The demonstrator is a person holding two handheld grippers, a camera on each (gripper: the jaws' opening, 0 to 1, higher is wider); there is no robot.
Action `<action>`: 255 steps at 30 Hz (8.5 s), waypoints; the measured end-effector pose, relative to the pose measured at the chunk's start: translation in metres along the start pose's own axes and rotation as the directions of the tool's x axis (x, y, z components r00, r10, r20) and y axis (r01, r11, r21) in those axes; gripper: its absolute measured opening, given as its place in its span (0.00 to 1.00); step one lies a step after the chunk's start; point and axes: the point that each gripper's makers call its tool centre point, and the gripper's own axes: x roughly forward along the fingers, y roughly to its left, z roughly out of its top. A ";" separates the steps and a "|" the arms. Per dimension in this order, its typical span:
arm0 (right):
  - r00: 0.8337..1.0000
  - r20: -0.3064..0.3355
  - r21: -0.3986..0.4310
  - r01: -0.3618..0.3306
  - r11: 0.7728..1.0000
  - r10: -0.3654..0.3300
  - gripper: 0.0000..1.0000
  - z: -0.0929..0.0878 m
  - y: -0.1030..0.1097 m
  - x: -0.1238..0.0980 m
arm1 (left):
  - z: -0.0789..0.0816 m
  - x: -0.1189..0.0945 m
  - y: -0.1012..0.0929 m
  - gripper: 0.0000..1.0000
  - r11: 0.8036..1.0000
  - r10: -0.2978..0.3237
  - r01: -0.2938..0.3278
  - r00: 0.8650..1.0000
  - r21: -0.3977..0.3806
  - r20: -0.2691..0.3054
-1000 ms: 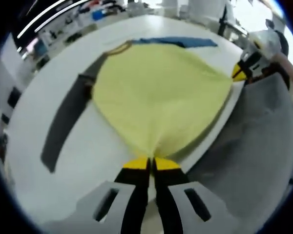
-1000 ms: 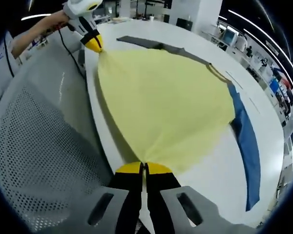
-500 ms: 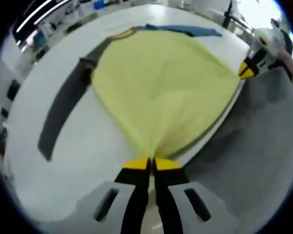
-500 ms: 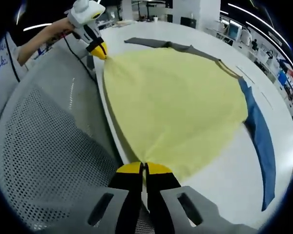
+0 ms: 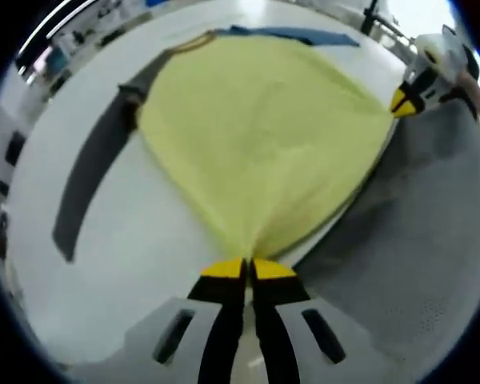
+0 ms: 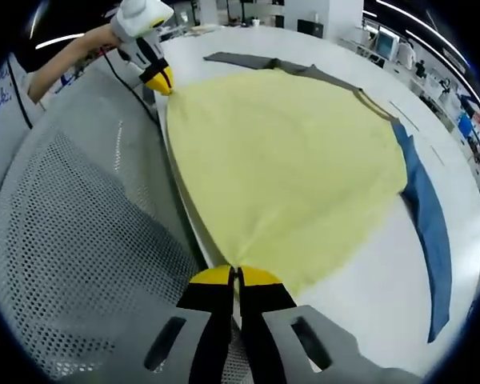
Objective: Fold the garment on the visible template until the final outline fits inside the template.
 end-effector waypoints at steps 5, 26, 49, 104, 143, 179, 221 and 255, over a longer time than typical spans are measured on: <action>1.000 -0.012 -0.001 -0.013 1.000 0.013 0.02 0.000 0.003 0.002 | -0.002 0.001 0.000 0.00 1.000 0.002 -0.002 1.000 0.002 -0.021; 1.000 -0.008 0.007 -0.015 1.000 0.015 0.03 -0.004 0.002 0.006 | -0.008 0.013 -0.001 0.00 0.998 -0.029 0.034 0.995 0.048 -0.100; 0.998 0.068 0.059 -0.021 0.998 0.017 0.06 -0.008 0.004 0.009 | -0.013 0.021 -0.010 0.06 0.987 -0.109 0.129 0.976 0.099 -0.190; 0.873 0.350 0.312 0.232 0.921 -0.339 0.46 -0.007 -0.107 -0.090 | 0.081 -0.060 -0.050 0.68 0.961 -0.233 0.275 0.873 -0.037 0.428; 0.730 0.308 0.538 0.395 0.745 -0.610 0.64 -0.072 -0.255 -0.153 | 0.127 -0.110 -0.050 0.99 0.977 -0.159 0.214 0.749 -0.008 0.643; 0.735 0.111 0.639 0.463 0.615 -0.669 0.31 -0.185 -0.374 -0.116 | 0.121 -0.132 -0.049 0.96 0.976 0.022 0.127 0.750 -0.177 0.662; 0.703 0.093 0.558 0.550 0.621 -0.706 0.01 -0.130 -0.352 -0.148 | 0.116 -0.138 -0.050 0.99 0.988 -0.062 0.144 0.718 -0.061 0.693; 0.731 0.291 0.412 0.486 0.771 -0.617 0.01 0.054 -0.298 -0.119 | 0.089 -0.159 -0.024 0.99 0.989 -0.089 0.147 0.648 -0.010 0.756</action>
